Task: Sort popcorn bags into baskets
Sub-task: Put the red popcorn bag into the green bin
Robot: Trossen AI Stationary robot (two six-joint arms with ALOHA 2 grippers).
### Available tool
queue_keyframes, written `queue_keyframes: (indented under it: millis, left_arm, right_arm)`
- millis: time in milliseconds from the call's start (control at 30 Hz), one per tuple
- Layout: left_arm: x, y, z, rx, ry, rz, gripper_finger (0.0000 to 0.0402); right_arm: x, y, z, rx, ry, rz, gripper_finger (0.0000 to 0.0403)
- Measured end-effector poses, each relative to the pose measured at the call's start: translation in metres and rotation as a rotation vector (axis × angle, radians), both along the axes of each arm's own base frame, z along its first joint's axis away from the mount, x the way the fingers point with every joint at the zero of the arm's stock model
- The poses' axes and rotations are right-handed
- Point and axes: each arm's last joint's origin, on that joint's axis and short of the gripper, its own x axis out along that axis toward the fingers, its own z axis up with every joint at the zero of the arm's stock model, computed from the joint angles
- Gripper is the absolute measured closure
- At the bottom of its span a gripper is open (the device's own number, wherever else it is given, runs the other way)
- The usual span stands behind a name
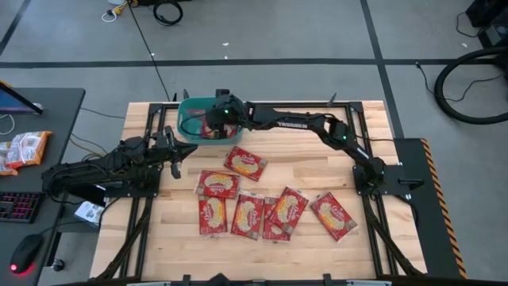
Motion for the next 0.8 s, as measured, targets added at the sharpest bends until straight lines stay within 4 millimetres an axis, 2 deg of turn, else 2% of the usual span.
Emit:
queue_keyframes:
  millis: [233,400,567,667,800]
  left_arm:
    - [0.000,0.000,-0.001,-0.001,0.006,0.000,0.0375]
    - [0.000,0.000,-0.001,-0.001,0.010,0.000,0.0375]
    - [0.000,0.000,-0.001,-0.001,0.013,0.000,0.0375]
    - [0.000,0.000,-0.001,-0.001,0.013,0.000,0.0375]
    - [0.000,0.000,-0.001,0.001,0.012,0.000,0.0375]
  right_arm:
    - [-0.006,-0.031,-0.002,0.091,-0.014,0.015,0.0390]
    - [-0.014,-0.035,-0.013,0.181,0.084,0.027,0.0358]
    - [-0.020,-0.018,-0.020,0.271,0.216,0.017,0.0311]
    - [-0.026,-0.001,-0.003,0.318,0.222,0.009,0.0289]
    - [-0.038,0.023,0.024,0.355,0.230,0.006,0.0281]
